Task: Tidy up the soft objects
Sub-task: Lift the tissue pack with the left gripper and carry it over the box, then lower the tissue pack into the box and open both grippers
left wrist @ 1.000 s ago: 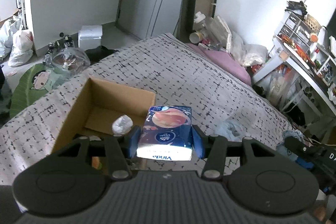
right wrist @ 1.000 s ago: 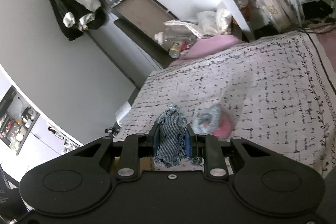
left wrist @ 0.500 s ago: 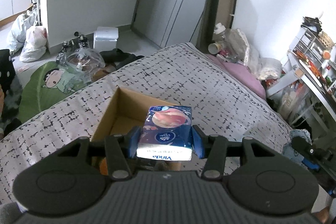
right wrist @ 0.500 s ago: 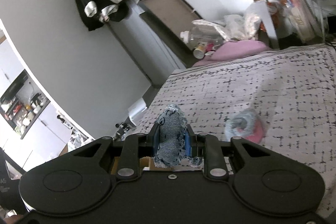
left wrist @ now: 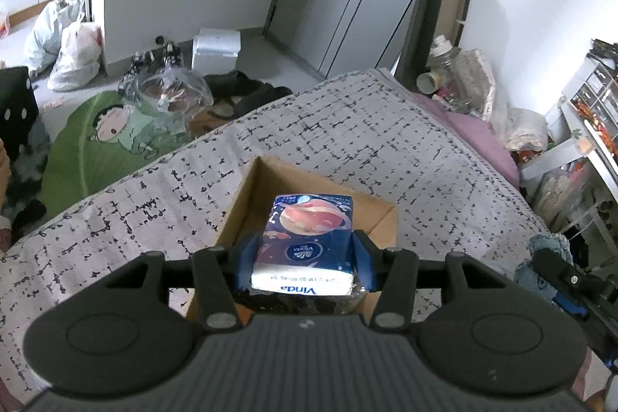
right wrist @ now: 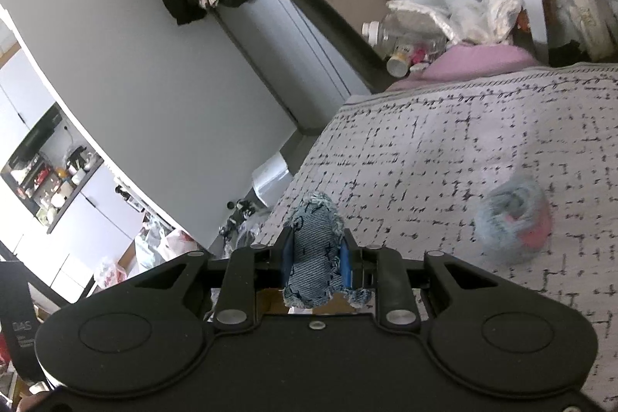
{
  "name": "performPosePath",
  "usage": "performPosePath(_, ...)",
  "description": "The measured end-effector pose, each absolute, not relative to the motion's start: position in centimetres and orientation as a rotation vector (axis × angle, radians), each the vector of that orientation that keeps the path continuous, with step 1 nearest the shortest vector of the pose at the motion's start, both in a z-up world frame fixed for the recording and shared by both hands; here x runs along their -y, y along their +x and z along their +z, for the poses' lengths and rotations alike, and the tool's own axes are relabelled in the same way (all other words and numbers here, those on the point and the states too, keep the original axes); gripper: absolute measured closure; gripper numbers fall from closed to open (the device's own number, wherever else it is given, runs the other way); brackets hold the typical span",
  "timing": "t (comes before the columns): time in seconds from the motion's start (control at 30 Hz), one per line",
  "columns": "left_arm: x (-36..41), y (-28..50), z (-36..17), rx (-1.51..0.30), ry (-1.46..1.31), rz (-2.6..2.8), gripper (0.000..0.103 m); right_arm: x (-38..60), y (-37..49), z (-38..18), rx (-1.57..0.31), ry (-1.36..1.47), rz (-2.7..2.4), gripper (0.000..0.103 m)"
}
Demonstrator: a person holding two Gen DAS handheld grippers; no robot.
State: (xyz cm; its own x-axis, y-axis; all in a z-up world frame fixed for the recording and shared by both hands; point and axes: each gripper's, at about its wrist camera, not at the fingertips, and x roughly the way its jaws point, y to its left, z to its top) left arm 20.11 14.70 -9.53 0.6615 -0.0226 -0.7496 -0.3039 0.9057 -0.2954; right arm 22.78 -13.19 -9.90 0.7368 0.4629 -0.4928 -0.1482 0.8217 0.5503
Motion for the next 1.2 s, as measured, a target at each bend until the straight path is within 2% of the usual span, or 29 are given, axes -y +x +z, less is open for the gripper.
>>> performPosePath(0.3, -16.0, 22.3, -12.0, -0.884, -0.44, 0.203, 0.05, 9.8, 24.9, -11.1, -0.715, 0.495, 0.389, 0.079)
performPosePath(0.77, -17.1, 23.4, -12.0, -0.894, -0.435, 0.217, 0.045, 6.2, 27.1, -12.0, -0.756, 0.524, 0.438, 0.079)
performPosePath(0.8, -17.2, 23.3, -12.0, -0.895, -0.435, 0.222, 0.045, 5.9, 27.2, -12.0, -0.759, 0.531, 0.454, 0.078)
performPosePath(0.83, -17.4, 23.3, -12.0, -0.896, -0.437, 0.226, 0.045, 5.5, 27.3, -12.0, -0.774, 0.542, 0.47, 0.07)
performPosePath(0.87, -17.5, 23.2, -12.0, -0.897, -0.439, 0.229, 0.045, 5.4, 27.5, -12.0, -0.801, 0.559, 0.465, 0.068)
performPosePath(0.93, -17.8, 23.1, -11.9, -0.902, -0.442, 0.238, 0.044, 5.7, 27.6, -12.3, -0.824, 0.629, 0.489, 0.044)
performPosePath(1.13, -17.3, 23.1, -11.4, -0.908, -0.42, 0.244, 0.029, 7.9, 26.9, -12.2, -0.831, 0.69, 0.447, 0.038)
performPosePath(1.2, -17.0, 23.0, -11.4, -0.913, -0.42, 0.241, 0.027, 8.9, 26.4, -12.1, -0.831, 0.695, 0.427, 0.036)
